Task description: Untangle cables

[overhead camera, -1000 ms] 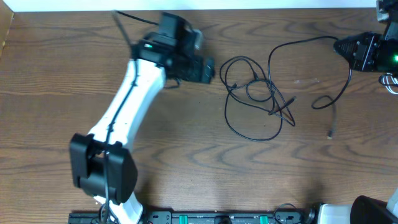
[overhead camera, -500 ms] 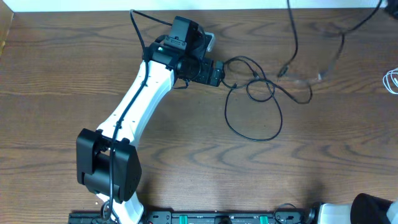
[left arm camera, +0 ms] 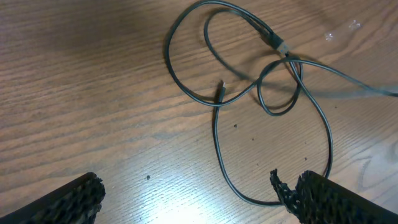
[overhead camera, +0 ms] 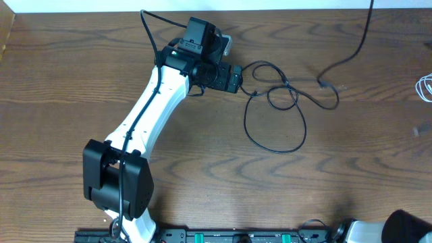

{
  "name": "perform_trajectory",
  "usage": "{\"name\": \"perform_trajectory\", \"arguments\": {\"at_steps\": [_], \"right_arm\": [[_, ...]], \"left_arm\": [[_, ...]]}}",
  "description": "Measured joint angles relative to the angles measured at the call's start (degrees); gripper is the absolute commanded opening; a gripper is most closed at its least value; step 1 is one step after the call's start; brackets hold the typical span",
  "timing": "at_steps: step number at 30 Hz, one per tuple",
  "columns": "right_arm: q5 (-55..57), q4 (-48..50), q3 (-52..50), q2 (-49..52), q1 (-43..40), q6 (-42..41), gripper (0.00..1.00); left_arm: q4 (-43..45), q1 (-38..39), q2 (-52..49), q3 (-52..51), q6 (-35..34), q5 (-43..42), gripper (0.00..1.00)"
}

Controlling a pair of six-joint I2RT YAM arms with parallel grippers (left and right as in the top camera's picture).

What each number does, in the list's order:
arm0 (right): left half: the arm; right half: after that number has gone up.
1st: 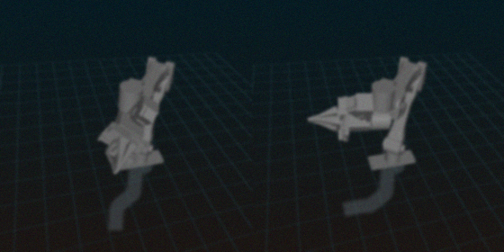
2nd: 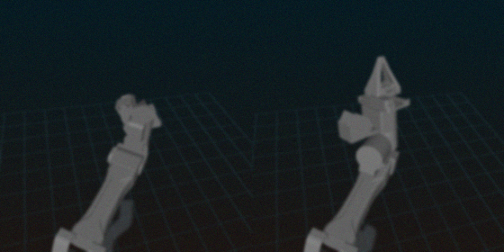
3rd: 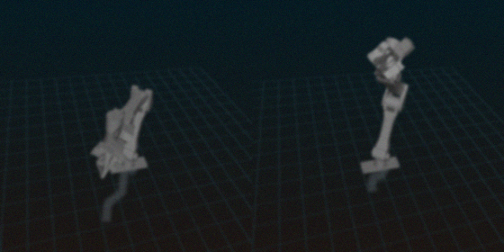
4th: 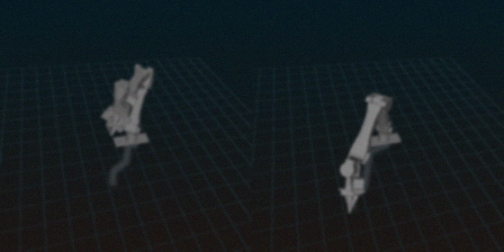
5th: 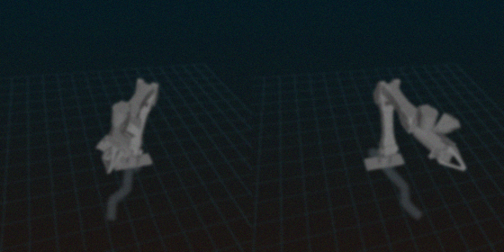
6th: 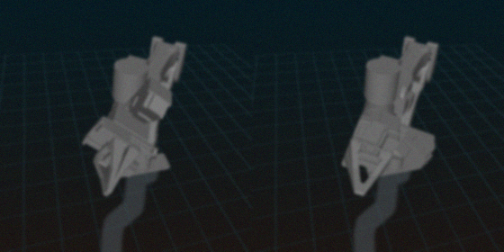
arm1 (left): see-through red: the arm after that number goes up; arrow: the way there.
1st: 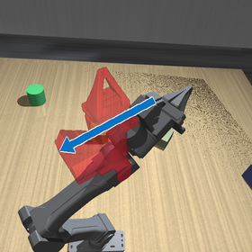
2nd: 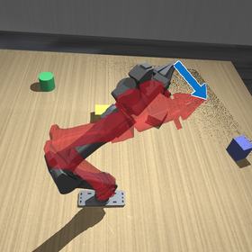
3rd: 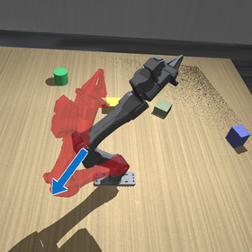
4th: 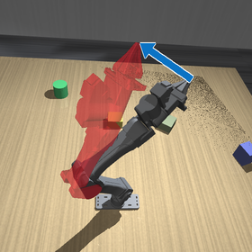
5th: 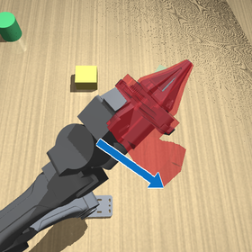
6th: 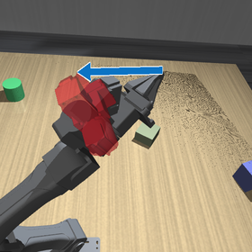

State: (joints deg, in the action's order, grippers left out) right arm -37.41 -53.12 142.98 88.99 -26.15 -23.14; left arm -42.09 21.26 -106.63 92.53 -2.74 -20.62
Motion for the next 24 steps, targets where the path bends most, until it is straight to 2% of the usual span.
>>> {"name": "perform_trajectory", "arguments": {"at_steps": [5, 10, 15, 20, 24], "right_arm": [[-1.64, -9.25, -0.42, 5.53, 0.00, 4.20, 0.01], [-15.69, -16.72, -1.16, 10.23, 2.10, 5.53, 0.01], [-27.12, -23.50, -1.29, 10.36, 6.67, 5.86, 0.01], [-33.29, -29.70, -1.29, 9.84, 10.40, 6.69, 0.01], [-38.56, -30.99, -1.29, 9.84, 12.09, 7.76, 0.01]], "left_arm": [[0.68, 0.02, 0.00, 0.00, 0.00, 0.00, 0.99], [1.25, 0.00, 0.00, 0.02, 0.00, 0.02, 0.99], [1.25, 0.02, 0.00, 0.00, -0.02, 0.00, 0.99], [1.25, 0.00, 0.00, 0.00, -0.02, 0.00, 0.99], [1.25, 0.02, 0.00, 0.02, -0.02, 0.00, 0.99]]}}
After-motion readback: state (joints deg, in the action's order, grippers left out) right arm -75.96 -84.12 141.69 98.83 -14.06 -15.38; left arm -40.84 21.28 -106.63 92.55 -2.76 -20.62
